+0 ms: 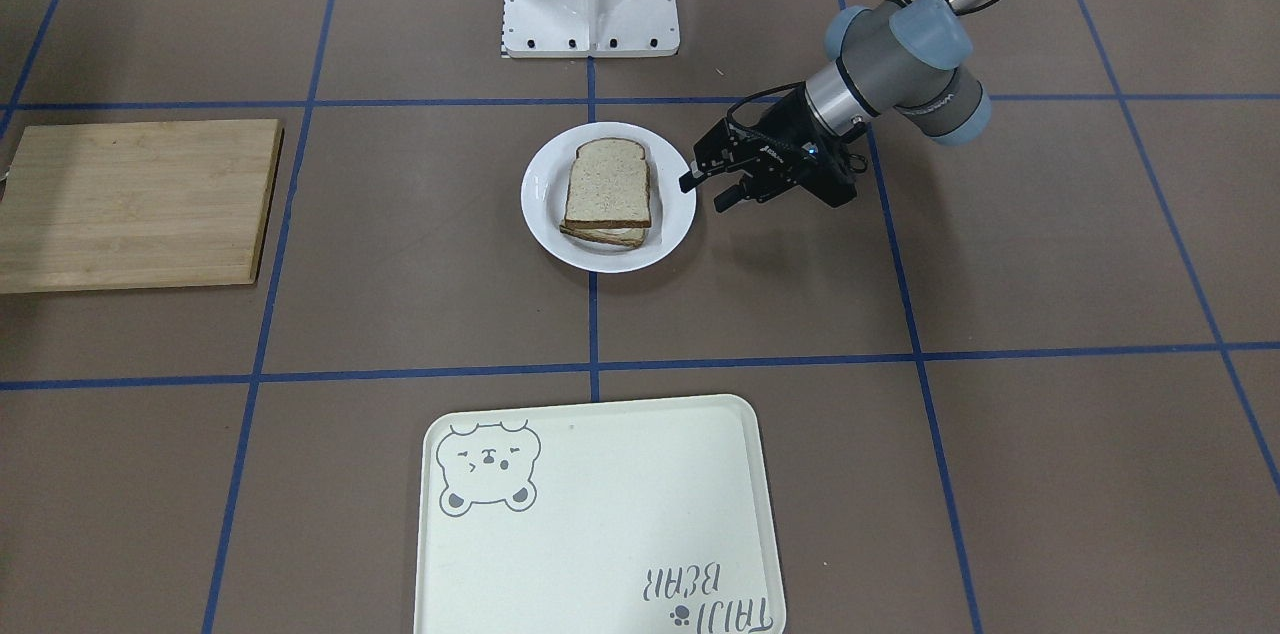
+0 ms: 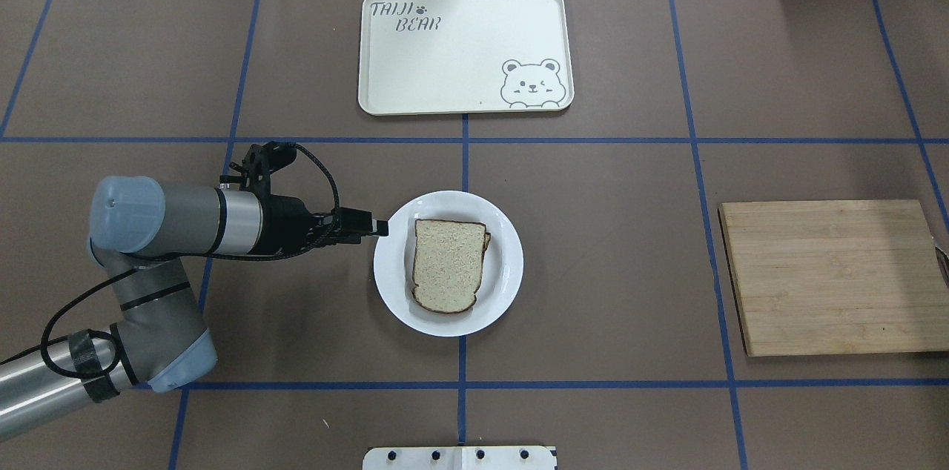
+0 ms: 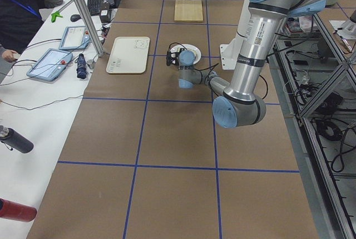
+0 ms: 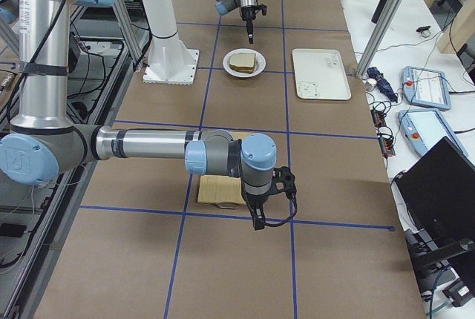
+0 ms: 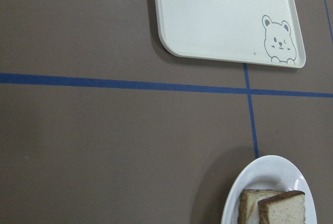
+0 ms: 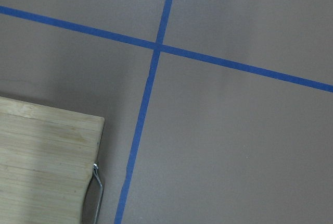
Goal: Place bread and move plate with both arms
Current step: 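Reach the left gripper to the plate rim nearest it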
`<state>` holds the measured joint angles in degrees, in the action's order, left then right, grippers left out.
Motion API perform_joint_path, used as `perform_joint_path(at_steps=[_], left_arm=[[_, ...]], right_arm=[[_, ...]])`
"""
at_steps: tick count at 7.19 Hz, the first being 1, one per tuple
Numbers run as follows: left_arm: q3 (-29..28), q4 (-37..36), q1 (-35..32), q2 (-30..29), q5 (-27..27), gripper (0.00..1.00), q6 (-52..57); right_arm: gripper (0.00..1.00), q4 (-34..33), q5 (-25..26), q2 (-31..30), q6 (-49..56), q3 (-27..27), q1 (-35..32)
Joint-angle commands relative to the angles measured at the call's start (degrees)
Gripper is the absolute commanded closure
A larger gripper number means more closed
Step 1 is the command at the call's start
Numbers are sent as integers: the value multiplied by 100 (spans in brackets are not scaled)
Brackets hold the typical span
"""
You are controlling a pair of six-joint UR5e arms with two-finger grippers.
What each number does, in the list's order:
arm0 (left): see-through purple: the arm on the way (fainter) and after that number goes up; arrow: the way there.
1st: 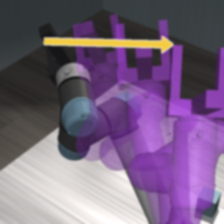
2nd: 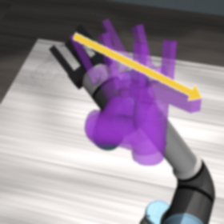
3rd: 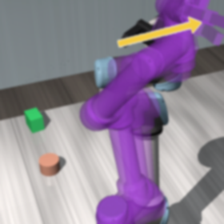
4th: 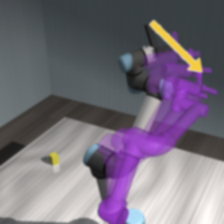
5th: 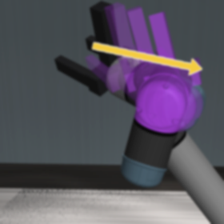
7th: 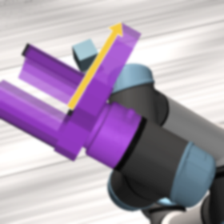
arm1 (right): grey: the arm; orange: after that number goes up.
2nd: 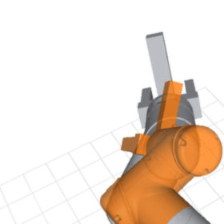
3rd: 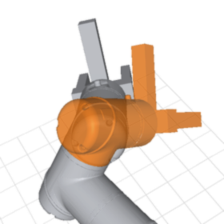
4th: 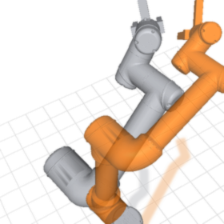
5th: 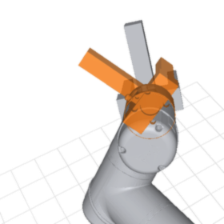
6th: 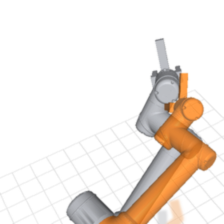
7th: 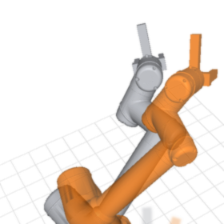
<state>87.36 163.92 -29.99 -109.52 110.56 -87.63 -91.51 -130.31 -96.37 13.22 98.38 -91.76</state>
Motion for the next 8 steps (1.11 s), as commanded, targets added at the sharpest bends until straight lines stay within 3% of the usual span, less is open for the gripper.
perform_joint_path(at_steps=[1, 8], left_arm=[[-166, 437, 238, 27, -156, 44, -70], [-219, 624, 301, 194, -254, 49, -219]], right_arm=[[0, -34, -12, 22, -65, 6, 0], [0, -34, -12, 39, -109, -3, 0]])
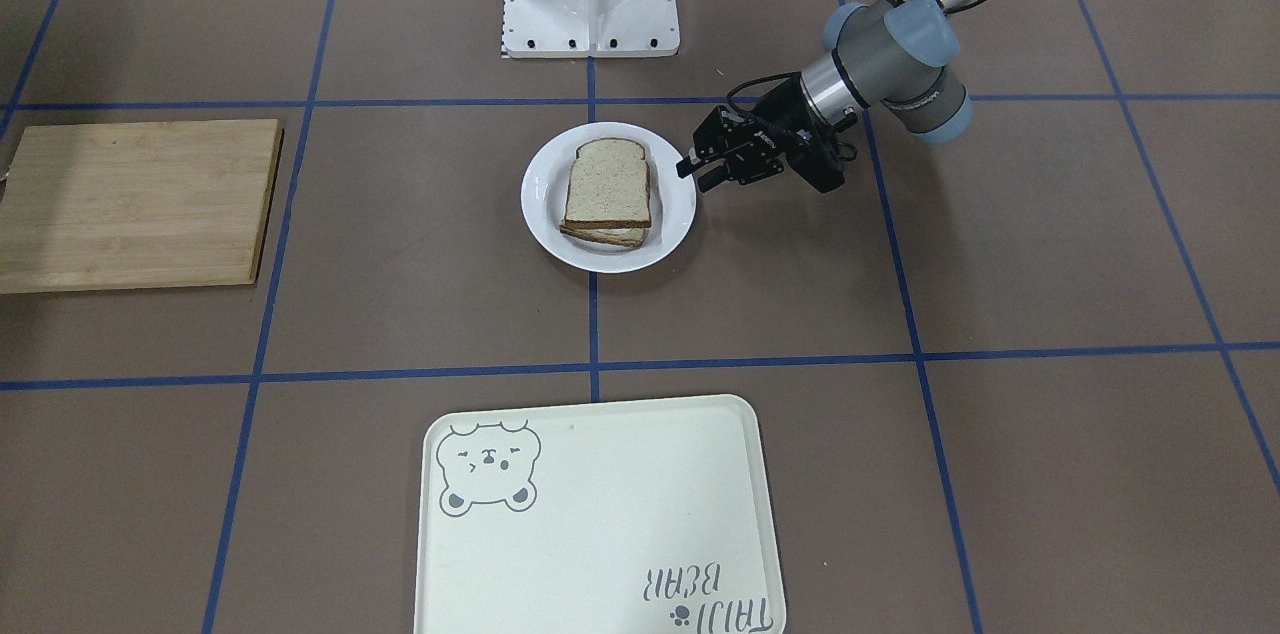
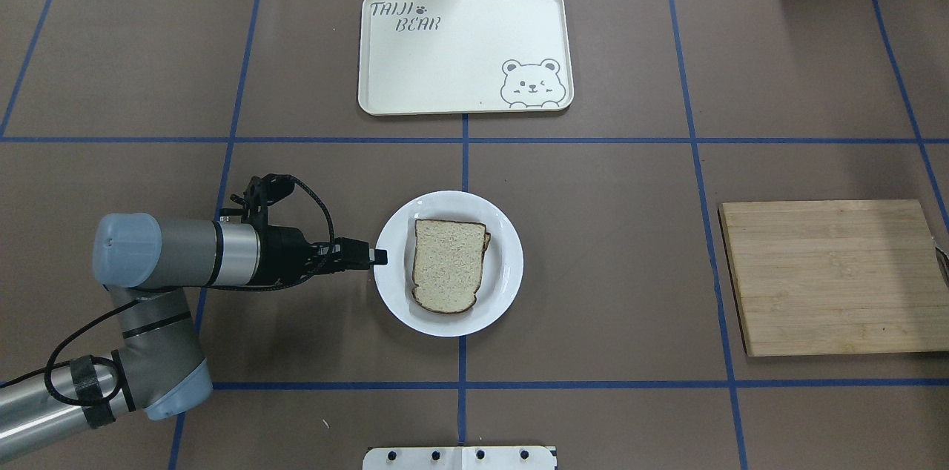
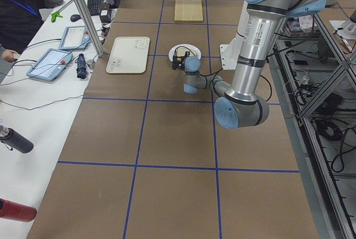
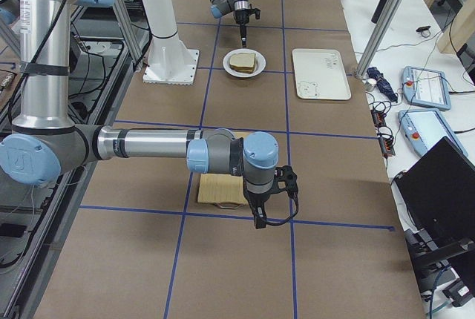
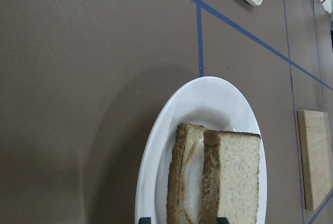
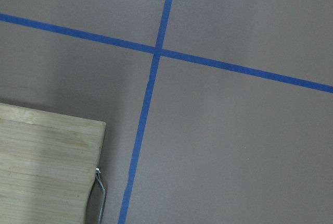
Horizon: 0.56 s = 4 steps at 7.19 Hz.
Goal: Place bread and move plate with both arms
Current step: 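Reach the left gripper to the plate rim nearest it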
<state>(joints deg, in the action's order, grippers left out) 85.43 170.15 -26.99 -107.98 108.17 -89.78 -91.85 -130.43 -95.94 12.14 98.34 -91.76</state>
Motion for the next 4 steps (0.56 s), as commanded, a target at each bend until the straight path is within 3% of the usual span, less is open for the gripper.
perform_joint_path(at_steps=[1, 4], left_arm=[[-70, 0, 18, 23, -33, 49, -4], [-150, 27, 447, -74, -461, 51, -83]], right_arm=[[0, 0, 0, -3, -1, 1, 0], [0, 18, 9, -12, -1, -34, 0]])
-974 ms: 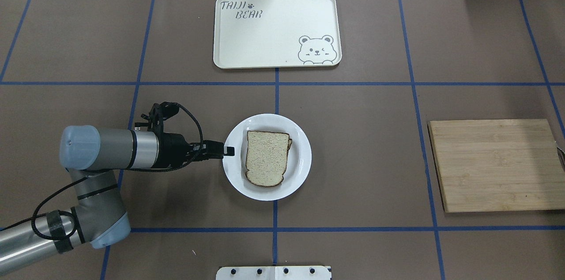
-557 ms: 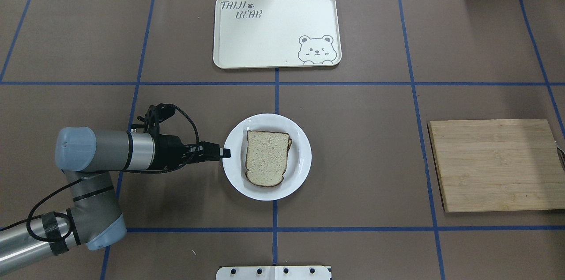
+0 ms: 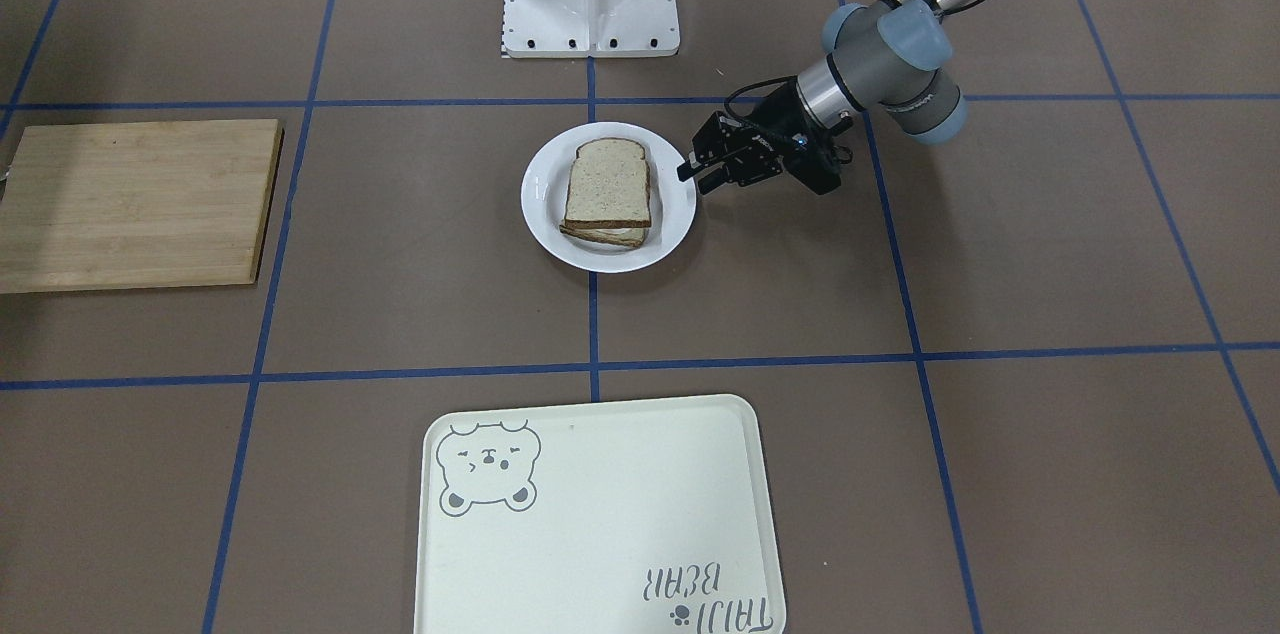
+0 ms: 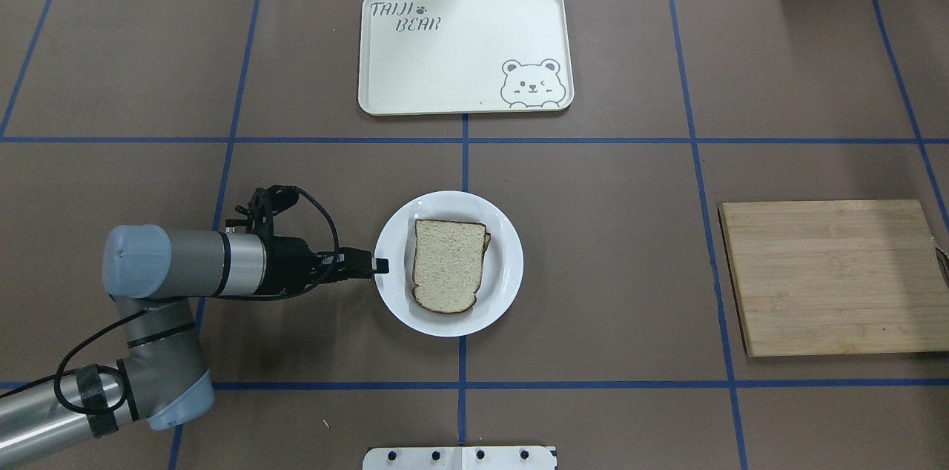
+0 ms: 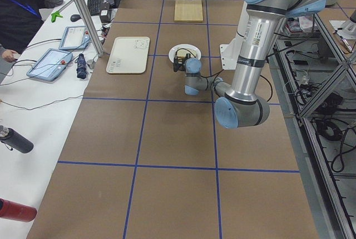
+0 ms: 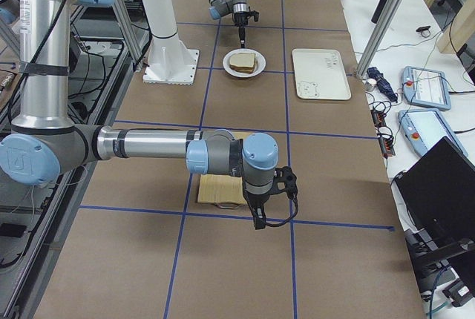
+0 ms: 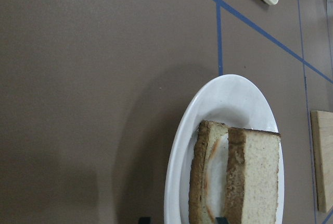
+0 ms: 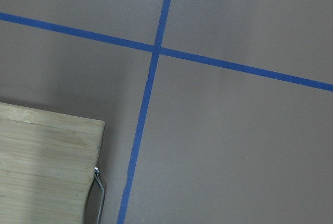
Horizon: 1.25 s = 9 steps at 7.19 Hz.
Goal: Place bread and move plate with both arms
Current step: 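Reach the left gripper to the plate rim nearest it, then grip the white plate rim with the left gripper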
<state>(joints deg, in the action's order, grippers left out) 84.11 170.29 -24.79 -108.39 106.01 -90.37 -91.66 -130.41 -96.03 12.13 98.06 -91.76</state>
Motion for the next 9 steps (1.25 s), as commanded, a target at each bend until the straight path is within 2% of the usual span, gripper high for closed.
perform_joint_path(at_steps=[1, 3, 5, 7, 9], left_arm=[[18, 13, 246, -59, -247, 55, -112], [-17, 13, 290, -59, -361, 57, -183], [-17, 13, 308, -68, -379, 67, -192], [-26, 187, 317, -68, -379, 100, -314], [-26, 565, 326, -51, -476, 100, -534]], right_arm=[[0, 7, 7, -3, 0, -15, 0], [0, 8, 7, -3, 0, -50, 0], [0, 8, 7, -3, 0, -50, 0], [0, 8, 7, 6, 0, -59, 0], [0, 16, -2, 32, 0, -120, 9]])
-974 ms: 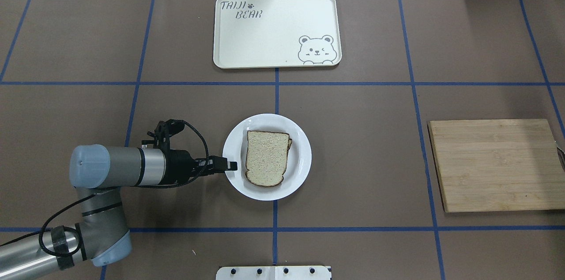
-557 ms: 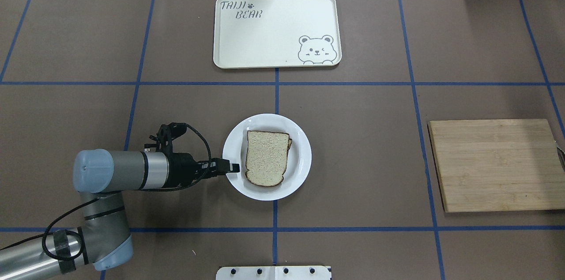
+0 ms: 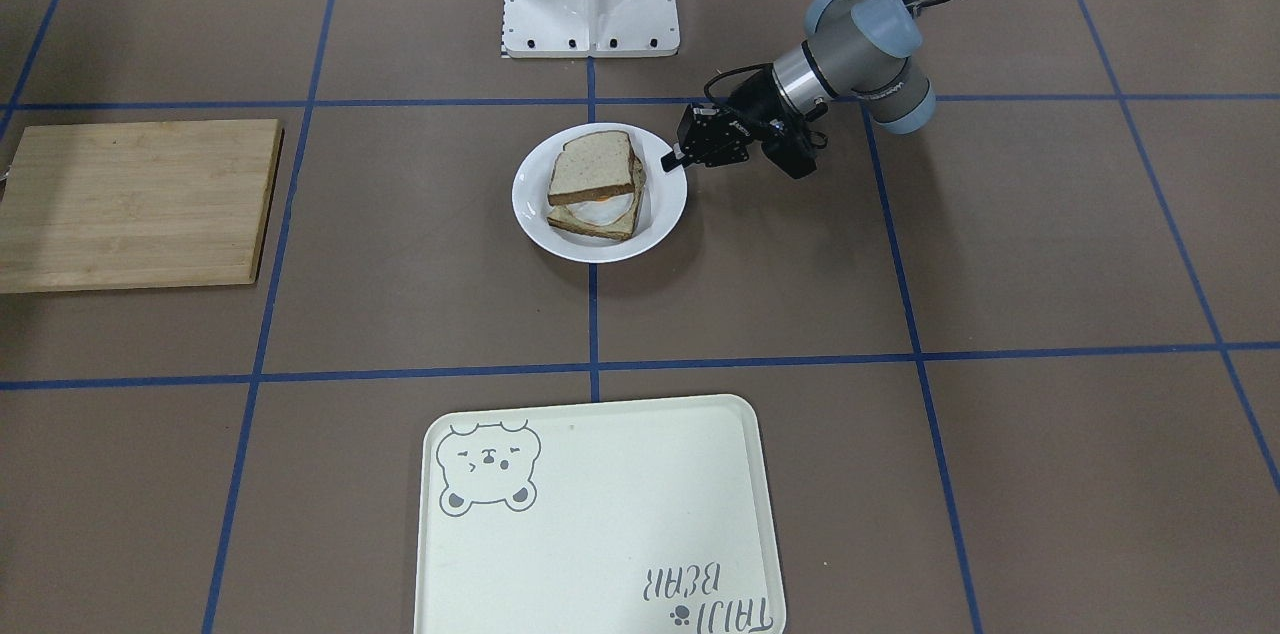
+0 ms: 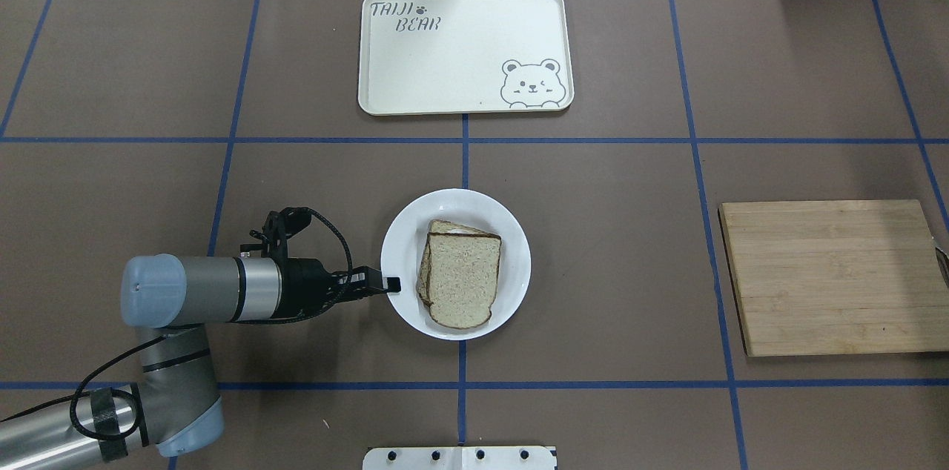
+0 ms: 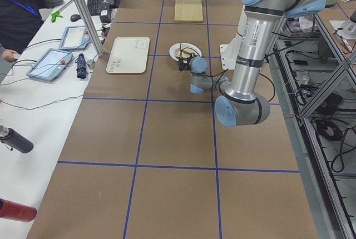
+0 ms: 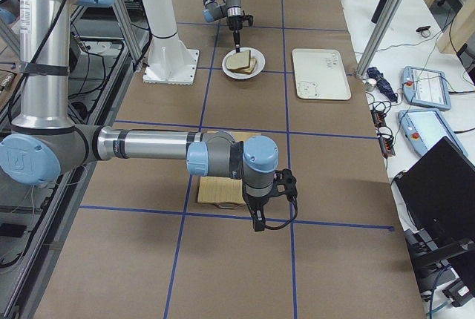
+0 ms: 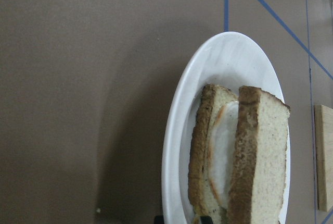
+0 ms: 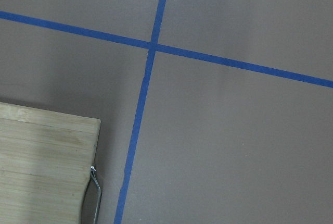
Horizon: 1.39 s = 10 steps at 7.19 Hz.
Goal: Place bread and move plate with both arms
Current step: 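Grip the white plate rim with the left gripper, then lift and carry the plate with the left gripper onto the bear tray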
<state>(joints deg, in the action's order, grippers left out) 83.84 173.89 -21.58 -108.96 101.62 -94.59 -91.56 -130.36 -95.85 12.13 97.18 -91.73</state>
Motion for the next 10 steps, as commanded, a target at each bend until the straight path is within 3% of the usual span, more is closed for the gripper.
perform_joint_path(at_steps=[1, 4, 5, 7, 9, 10], left_arm=[[27, 233, 4, -2, -37, 100, -321], [79, 224, -39, -20, -46, 100, -489], [88, 216, -118, -63, -90, 100, -1012], [71, 128, -241, -388, -632, 100, -1682], [-103, 41, -889, -722, -723, 100, -3137], [-505, -317, -1162, -1149, -862, 100, -3440]], right_arm=[[0, 7, 2, 14, 0, -33, 6], [0, 7, 2, 14, 9, -41, 6], [0, 7, 2, 14, 9, -41, 6], [0, 7, 2, 14, 18, -50, 6], [0, 16, 10, 14, 18, -59, 6], [0, 16, 10, 14, 18, -59, 6]])
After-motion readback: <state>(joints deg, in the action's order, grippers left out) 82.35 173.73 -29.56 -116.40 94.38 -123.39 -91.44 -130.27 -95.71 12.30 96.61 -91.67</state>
